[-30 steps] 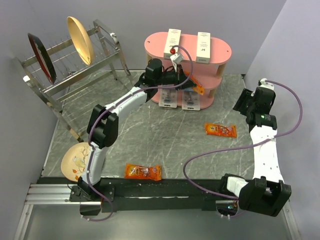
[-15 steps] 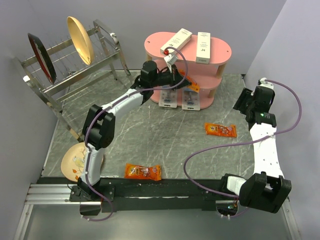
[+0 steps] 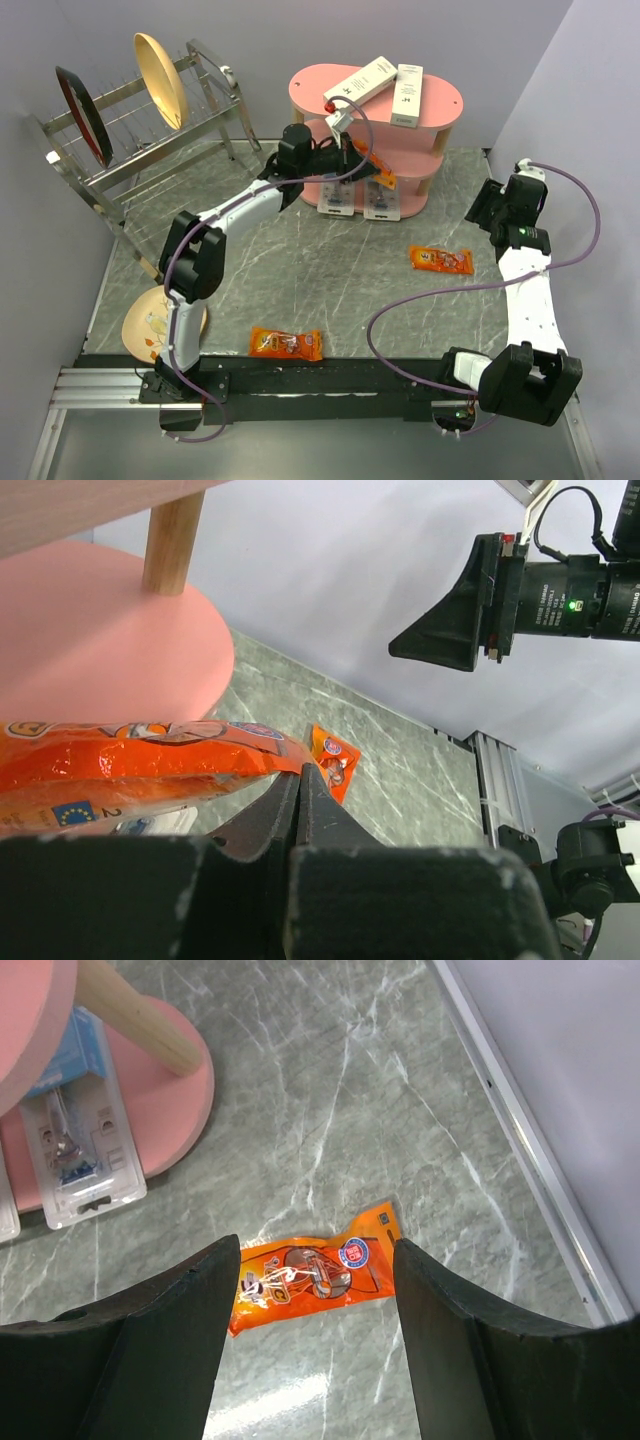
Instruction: Place and organize the shaving razors onto the shelf
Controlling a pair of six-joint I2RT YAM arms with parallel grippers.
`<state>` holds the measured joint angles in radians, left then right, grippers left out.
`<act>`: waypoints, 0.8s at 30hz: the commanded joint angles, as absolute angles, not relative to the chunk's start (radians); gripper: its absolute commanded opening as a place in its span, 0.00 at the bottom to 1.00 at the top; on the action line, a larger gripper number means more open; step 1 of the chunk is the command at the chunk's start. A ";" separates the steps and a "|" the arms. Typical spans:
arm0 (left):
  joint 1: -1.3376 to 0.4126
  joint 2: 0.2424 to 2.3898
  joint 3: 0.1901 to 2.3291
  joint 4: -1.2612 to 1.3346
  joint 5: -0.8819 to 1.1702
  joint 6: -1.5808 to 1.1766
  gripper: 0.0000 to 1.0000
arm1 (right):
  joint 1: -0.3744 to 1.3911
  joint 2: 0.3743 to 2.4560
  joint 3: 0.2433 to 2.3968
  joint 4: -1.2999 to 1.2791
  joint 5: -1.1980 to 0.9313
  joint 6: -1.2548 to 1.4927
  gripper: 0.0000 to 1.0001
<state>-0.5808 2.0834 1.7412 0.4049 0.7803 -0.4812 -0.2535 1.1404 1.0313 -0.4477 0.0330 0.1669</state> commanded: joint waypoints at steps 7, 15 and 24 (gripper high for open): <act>-0.595 2.040 1.894 0.109 0.680 -0.293 0.04 | -0.259 1.129 1.009 -0.384 0.020 0.187 0.70; -0.624 2.020 1.910 -0.058 0.520 -0.045 0.04 | -0.259 1.134 1.014 -0.382 0.017 0.189 0.70; -0.660 1.996 1.878 -0.126 0.335 0.247 0.03 | -0.259 1.131 1.005 -0.382 0.011 0.196 0.70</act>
<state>-0.6441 2.0743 1.8713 -0.0937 0.4553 0.0853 -0.2535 1.1404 1.0084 -0.4183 0.0109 0.1860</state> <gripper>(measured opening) 0.040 0.698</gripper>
